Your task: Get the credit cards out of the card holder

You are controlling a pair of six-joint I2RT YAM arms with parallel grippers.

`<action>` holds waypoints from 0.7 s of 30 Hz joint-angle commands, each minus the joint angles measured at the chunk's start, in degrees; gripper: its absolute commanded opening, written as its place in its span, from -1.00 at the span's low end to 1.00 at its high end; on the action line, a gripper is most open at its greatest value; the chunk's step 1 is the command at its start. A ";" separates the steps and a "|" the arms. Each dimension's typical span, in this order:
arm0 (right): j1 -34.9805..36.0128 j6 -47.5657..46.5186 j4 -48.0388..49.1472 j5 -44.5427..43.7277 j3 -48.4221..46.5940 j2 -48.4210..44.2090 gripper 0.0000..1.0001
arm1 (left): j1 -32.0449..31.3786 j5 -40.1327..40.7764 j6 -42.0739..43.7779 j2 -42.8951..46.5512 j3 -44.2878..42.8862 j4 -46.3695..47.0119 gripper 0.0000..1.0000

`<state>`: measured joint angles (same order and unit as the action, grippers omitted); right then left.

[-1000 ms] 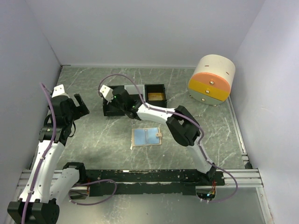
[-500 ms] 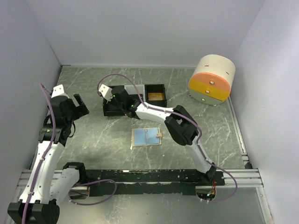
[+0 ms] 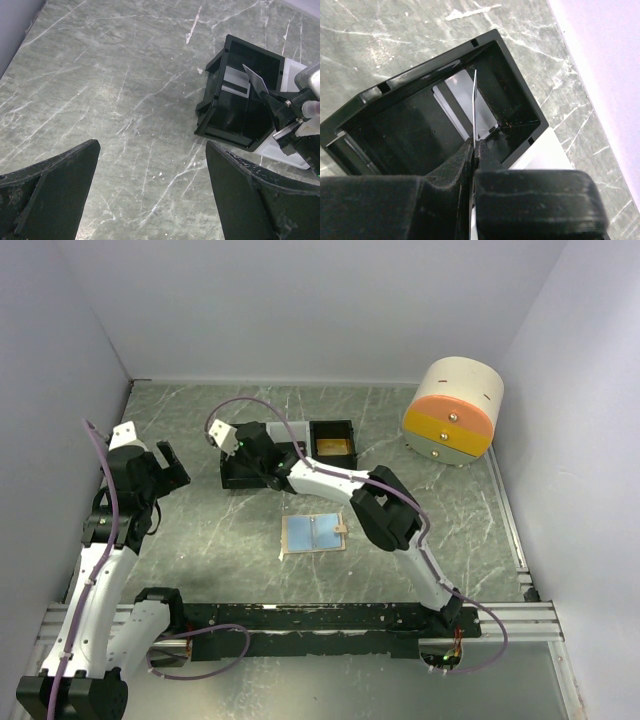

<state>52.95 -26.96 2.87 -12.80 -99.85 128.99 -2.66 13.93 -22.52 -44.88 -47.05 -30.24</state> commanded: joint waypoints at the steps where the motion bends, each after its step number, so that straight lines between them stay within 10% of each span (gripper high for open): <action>1: -0.22 -1.92 -0.59 -1.55 -3.83 2.80 -1.00 | 0.63 1.04 -0.28 0.87 -0.13 -0.15 1.00; 21: -0.69 -6.88 -3.86 -2.06 -13.91 12.98 -0.94 | 1.16 3.04 -0.86 5.69 0.96 1.14 1.00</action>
<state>52.73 -32.73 -1.02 -14.00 -111.83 140.42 -2.26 16.47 -23.18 -40.49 -47.03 -30.24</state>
